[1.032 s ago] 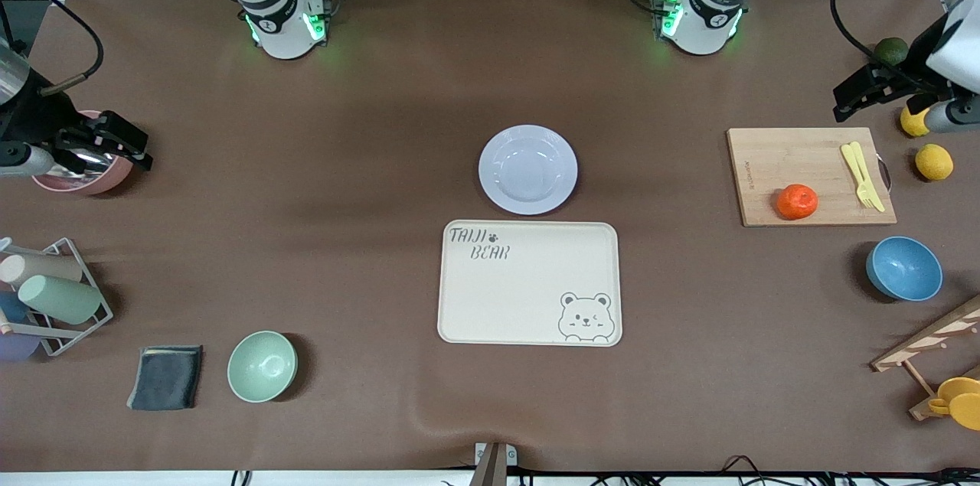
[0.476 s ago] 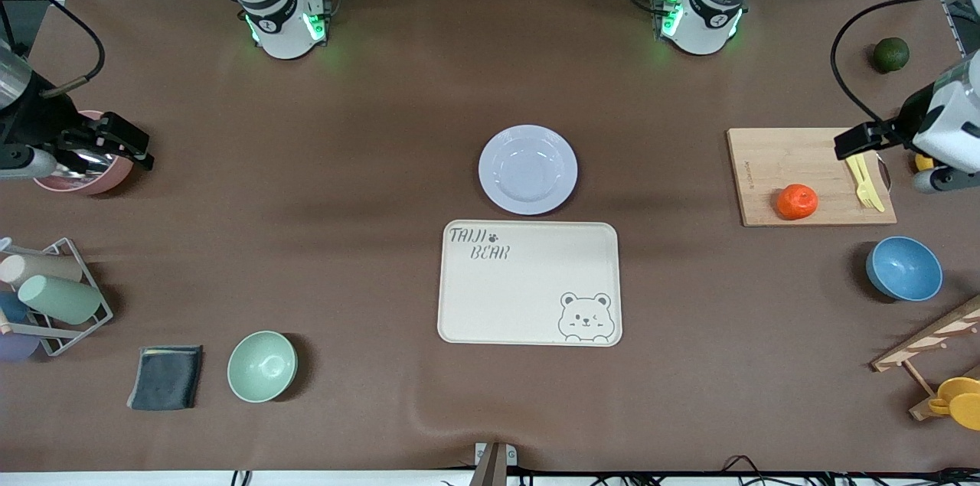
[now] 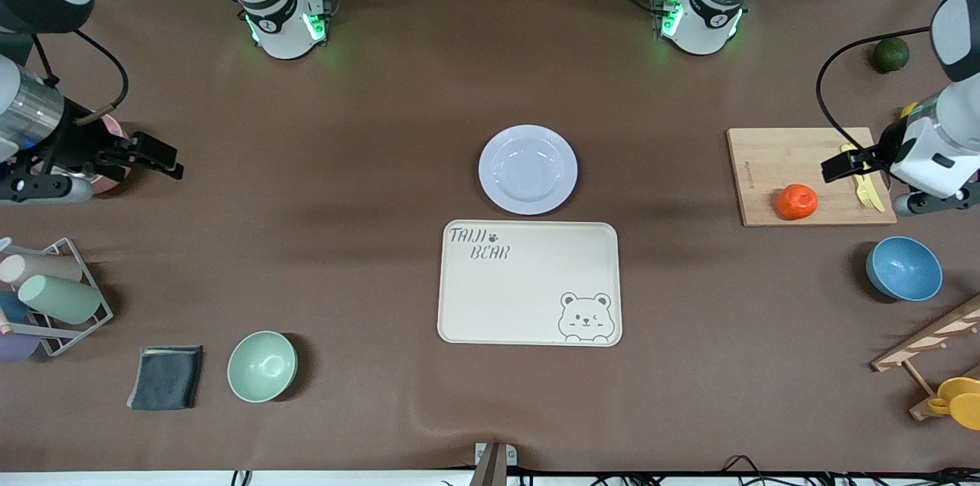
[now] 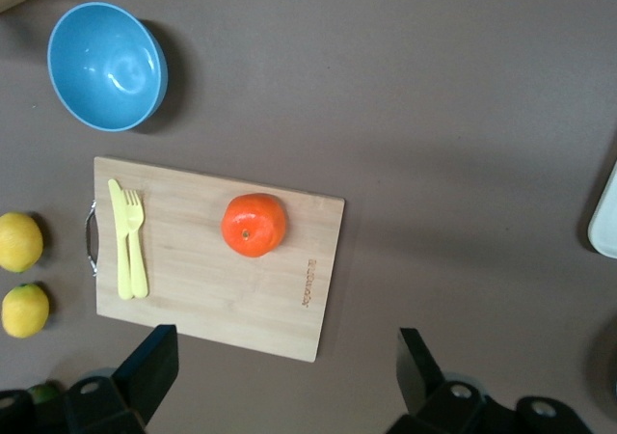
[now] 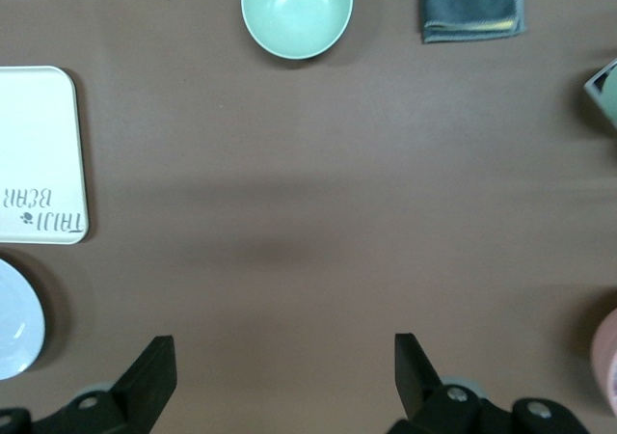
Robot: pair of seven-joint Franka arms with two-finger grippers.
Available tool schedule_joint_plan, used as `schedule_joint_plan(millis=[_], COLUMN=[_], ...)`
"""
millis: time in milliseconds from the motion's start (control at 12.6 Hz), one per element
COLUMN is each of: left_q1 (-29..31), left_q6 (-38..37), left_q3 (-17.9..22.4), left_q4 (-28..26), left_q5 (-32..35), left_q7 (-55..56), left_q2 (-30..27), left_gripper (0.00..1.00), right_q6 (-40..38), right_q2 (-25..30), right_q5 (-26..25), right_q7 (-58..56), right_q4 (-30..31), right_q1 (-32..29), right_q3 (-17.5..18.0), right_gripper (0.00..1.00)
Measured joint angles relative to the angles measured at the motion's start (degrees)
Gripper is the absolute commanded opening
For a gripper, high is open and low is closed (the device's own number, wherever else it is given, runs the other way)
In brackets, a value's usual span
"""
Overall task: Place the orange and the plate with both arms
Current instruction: 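Move the left gripper toward the orange on the cutting board, then grasp the orange with the left gripper while the right gripper reaches out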
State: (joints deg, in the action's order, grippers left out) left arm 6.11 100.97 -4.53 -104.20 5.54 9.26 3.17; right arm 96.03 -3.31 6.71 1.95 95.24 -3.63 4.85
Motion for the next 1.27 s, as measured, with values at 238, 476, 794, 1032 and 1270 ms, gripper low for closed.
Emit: schedule_joint_plan(millis=[238,476,794,1032,1270], left_q1=[1.54,3.52,3.72,3.73,4.36], left_q6=[6.19,8.74,9.30,10.25,12.87], left_q3=[0.00,0.04,0.02,0.03,0.02], left_q4=[-4.63,-6.27,-6.40,-6.74,-6.94], left_q5=[0.00,0.00,0.00,0.08,0.13], left_q7=[0.00,0.00,0.00,0.00,0.00], left_q2=[0.09,0.89,2.13,4.54,8.00], left_gripper=[1.00,1.00,1.00,1.00,1.00], right_q6=[-0.42,-1.11,-1.29,-1.45,-1.29], right_q2=[-1.30,-4.51,-7.38,-9.44,-11.62], right_q5=[4.90,10.97,13.17,20.58,23.79], right_q7=[0.84,1.05,1.07,1.23,1.23], right_q4=[1.27,2.06,2.08,3.22,3.85], right_q1=[0.13,0.12,0.37,0.71,0.70], right_q3=[0.05,0.02,0.12,0.18,0.14], right_gripper=[1.00,1.00,1.00,1.00,1.00])
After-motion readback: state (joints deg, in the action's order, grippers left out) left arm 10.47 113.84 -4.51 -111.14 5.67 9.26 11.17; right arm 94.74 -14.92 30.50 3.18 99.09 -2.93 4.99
